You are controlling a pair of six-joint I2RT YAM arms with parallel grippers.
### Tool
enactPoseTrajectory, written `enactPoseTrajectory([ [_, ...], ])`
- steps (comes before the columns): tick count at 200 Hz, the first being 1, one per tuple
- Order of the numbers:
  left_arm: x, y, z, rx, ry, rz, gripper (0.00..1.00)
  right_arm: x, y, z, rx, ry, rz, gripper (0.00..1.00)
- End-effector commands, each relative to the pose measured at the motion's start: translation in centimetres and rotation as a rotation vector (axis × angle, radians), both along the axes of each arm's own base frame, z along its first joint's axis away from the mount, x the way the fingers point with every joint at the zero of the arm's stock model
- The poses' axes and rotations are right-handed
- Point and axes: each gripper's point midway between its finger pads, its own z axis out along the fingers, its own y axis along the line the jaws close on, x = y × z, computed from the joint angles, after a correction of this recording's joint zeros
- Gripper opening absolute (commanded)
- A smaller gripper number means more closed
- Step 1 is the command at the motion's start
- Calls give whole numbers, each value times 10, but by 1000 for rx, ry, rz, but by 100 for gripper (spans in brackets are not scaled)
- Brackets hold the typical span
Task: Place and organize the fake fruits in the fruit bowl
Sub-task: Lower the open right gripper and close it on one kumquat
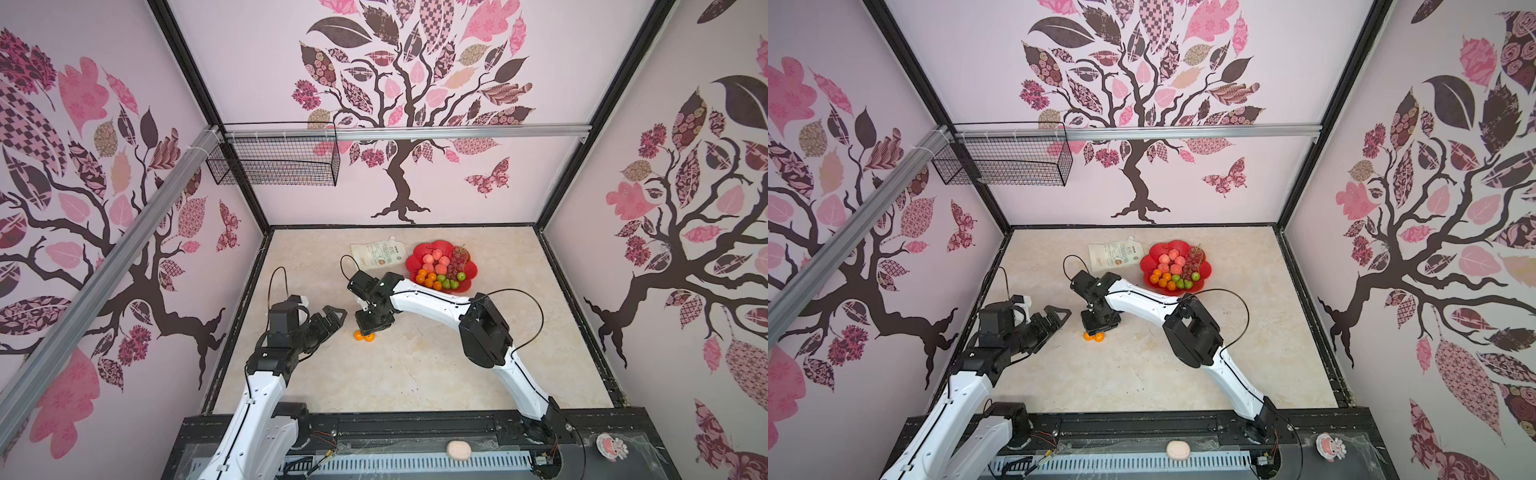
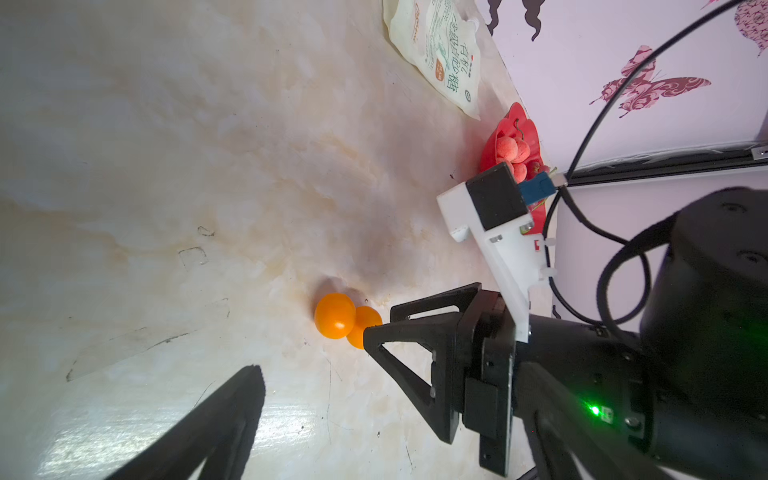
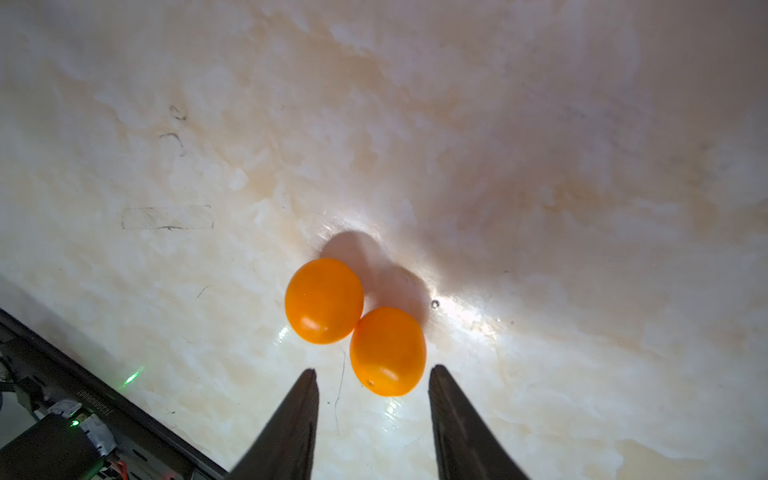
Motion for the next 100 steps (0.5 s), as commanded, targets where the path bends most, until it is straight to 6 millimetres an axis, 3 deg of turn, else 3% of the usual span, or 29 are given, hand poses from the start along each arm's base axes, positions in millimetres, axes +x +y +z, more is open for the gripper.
enactPoseTrajectory([
  [1,-1,0,-7,9,-1,-11,98,-7,-6,-15,-78,36,7,47],
  [45,-1,1,-9,10,0,-11,98,-10,-14,-27,-147,58,11,47],
  [66,-1,1,-9,9,1,-9,98,-7,-8,-15,-129,47,19,46],
  [70,-1,1,-10,8,1,-8,99,-8,-10,-29,-153,65,21,47],
  [100,-1,1,-10,8,2,-8,98,-8,-9,-33,-181,75,26,47],
])
